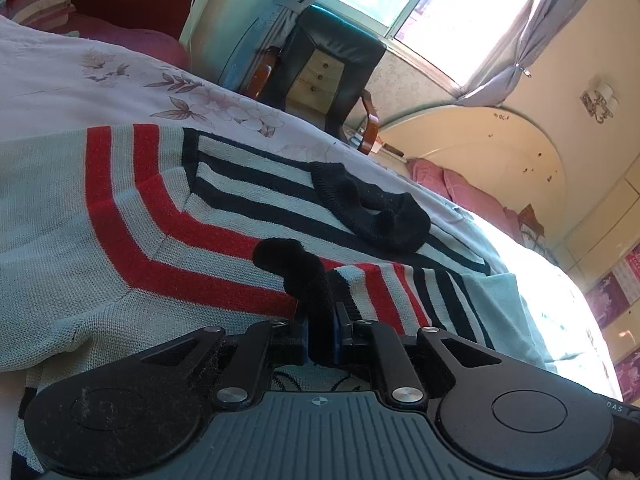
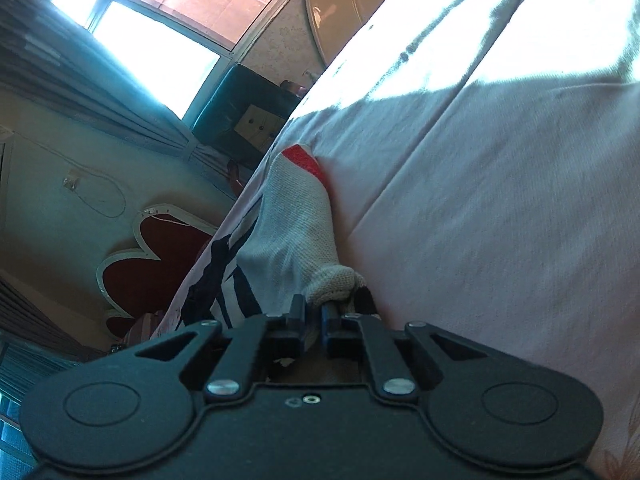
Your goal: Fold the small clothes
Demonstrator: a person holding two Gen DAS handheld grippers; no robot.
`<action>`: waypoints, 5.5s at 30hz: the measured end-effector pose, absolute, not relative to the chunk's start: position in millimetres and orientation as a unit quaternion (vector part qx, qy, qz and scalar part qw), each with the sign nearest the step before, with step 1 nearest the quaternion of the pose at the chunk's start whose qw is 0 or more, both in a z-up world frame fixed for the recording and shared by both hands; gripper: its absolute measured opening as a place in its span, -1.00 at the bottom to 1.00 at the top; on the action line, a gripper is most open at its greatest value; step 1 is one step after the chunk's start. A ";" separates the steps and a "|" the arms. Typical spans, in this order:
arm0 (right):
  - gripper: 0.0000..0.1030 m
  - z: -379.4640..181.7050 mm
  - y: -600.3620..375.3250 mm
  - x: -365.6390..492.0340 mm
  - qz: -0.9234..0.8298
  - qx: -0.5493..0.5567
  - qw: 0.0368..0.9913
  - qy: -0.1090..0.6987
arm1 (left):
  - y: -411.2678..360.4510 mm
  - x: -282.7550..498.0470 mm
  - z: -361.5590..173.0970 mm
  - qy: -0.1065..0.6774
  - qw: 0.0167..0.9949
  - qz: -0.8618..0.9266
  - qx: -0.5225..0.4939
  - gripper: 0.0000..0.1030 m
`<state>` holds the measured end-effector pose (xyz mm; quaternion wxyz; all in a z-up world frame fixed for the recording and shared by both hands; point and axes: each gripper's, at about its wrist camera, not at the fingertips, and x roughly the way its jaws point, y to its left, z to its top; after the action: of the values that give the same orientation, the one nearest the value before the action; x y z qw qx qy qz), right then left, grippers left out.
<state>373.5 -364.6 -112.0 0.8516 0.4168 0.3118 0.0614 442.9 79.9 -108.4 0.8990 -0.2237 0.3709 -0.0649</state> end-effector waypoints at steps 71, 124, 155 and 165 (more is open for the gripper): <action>-0.78 -65.4 -374.1 493.8 0.154 0.117 0.922 0.335 | -120.5 479.8 -95.4 0.318 0.947 -0.053 -0.011 0.29; -0.61 -55.1 -306.8 370.3 0.119 0.050 0.927 0.353 | 110.1 379.2 -129.2 0.348 0.892 -0.058 -0.283 0.02; -0.58 -64.3 -269.2 357.6 0.060 0.077 0.932 0.349 | 330.8 223.6 -141.6 0.189 0.851 0.240 -0.426 0.16; -0.58 -48.8 -214.8 379.1 0.075 0.110 0.930 0.344 | 403.5 232.1 -162.8 0.133 0.829 0.258 -0.479 0.16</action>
<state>379.1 -214.8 -48.8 0.9296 0.1098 0.3438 0.0745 232.1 403.5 -162.8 0.8285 -0.4790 0.1331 0.2576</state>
